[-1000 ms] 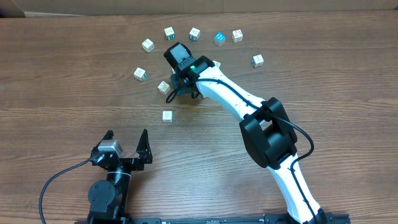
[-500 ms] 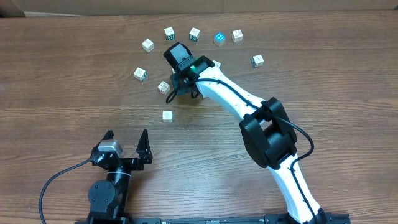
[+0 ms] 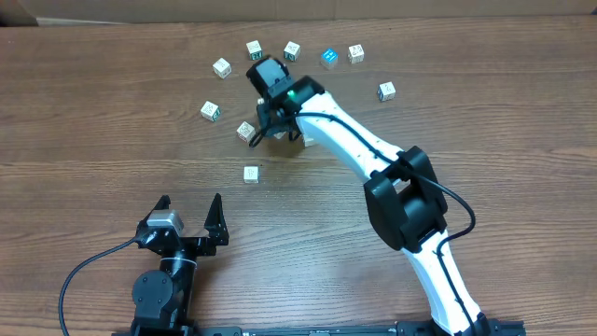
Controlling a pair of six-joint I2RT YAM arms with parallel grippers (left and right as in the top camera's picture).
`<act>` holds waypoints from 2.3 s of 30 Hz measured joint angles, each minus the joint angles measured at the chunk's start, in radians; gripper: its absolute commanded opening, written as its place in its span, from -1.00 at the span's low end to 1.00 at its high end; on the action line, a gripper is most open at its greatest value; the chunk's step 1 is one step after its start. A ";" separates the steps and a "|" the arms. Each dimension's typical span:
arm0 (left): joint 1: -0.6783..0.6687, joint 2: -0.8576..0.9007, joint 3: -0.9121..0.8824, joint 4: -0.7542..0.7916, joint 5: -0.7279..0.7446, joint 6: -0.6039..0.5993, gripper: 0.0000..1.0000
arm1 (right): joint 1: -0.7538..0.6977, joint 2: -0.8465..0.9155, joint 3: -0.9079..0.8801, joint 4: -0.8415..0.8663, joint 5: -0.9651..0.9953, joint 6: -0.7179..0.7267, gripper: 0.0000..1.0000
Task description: Form a circle
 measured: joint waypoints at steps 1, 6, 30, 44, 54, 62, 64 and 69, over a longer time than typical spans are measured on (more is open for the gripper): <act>0.000 0.000 0.000 0.000 0.000 0.000 0.99 | -0.007 0.000 0.023 -0.028 0.001 0.018 0.22; 0.000 0.000 0.000 0.000 0.000 0.000 0.99 | -0.060 -0.002 0.070 -0.154 -0.013 0.119 0.27; 0.000 0.000 0.000 0.000 0.000 0.000 0.99 | -0.078 -0.002 -0.028 -0.229 -0.096 0.179 0.04; 0.000 0.000 0.000 0.000 0.000 0.000 1.00 | -0.078 -0.002 -0.029 -0.233 -0.095 0.185 -0.35; 0.000 0.000 0.000 0.000 0.000 0.000 0.99 | -0.077 -0.002 -0.029 -0.283 -0.125 0.185 -0.39; 0.000 0.000 0.000 0.000 0.000 0.000 0.99 | -0.076 -0.002 -0.029 -0.307 -0.191 0.185 -0.39; 0.000 0.000 0.000 0.000 0.000 0.000 0.99 | -0.076 -0.002 -0.029 -0.325 -0.208 0.185 -0.39; 0.000 0.000 0.000 0.000 0.000 0.000 0.99 | -0.070 -0.002 -0.029 -0.375 -0.263 0.185 -0.41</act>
